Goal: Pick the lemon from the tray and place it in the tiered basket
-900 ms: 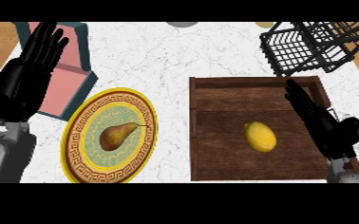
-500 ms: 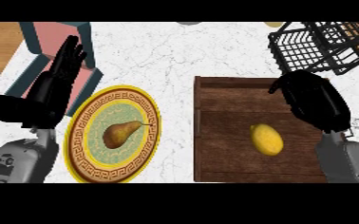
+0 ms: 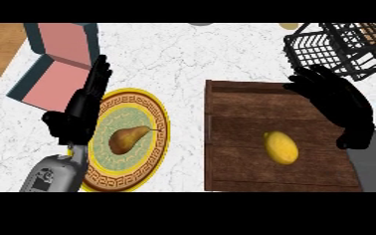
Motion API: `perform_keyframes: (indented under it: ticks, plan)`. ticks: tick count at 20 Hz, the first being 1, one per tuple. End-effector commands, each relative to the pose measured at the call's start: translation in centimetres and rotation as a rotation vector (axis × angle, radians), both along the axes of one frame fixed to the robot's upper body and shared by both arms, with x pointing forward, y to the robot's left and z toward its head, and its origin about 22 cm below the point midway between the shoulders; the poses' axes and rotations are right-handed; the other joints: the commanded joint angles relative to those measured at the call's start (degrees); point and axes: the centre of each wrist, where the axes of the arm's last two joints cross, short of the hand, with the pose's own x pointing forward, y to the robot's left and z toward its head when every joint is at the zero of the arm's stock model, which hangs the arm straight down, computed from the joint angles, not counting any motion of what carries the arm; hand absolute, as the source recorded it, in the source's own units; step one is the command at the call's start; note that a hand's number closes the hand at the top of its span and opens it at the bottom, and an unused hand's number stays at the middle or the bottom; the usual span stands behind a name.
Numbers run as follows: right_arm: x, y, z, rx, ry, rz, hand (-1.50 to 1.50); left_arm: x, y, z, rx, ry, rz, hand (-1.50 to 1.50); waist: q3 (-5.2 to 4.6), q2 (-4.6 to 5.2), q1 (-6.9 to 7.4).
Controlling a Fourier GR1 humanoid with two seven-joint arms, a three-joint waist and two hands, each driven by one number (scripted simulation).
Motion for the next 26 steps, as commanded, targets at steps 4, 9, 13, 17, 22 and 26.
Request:
perform_keyframes:
  ticks: [4,9,13,17,22,26]
  plan:
    - [0.7,-9.7,10.6,-0.283,-0.349,0.125,-1.50,-0.5,-0.7,-1.0,0.007,0.008,0.038,0.00,-0.17,-0.51,-0.66]
    - [-0.3,-9.1,19.8,-0.623,-0.613,0.203,-1.50,-0.7,-1.5,-1.7,0.010,0.009,0.036,0.00,-0.14,-0.71,-1.12]
    - [-2.7,-6.7,25.8,-0.840,-0.816,0.197,-1.50,-0.8,-1.3,-1.9,0.014,0.000,0.039,0.00,-0.17,-1.03,-1.38]
    - [-4.8,-4.5,26.3,-0.979,-0.916,0.222,-1.50,-0.7,-0.5,-1.0,0.020,-0.003,0.040,0.00,-0.07,-1.05,-1.64]
    - [-5.5,-0.7,25.3,-1.070,-0.970,0.230,-1.50,-0.2,-1.9,-2.6,0.013,0.015,0.040,0.00,-0.29,-0.68,-1.66]
    - [-6.0,-0.1,24.0,-1.104,-0.969,0.243,-1.50,-0.7,-1.4,-1.2,-0.006,0.007,0.030,0.00,-0.27,-0.83,-1.13]
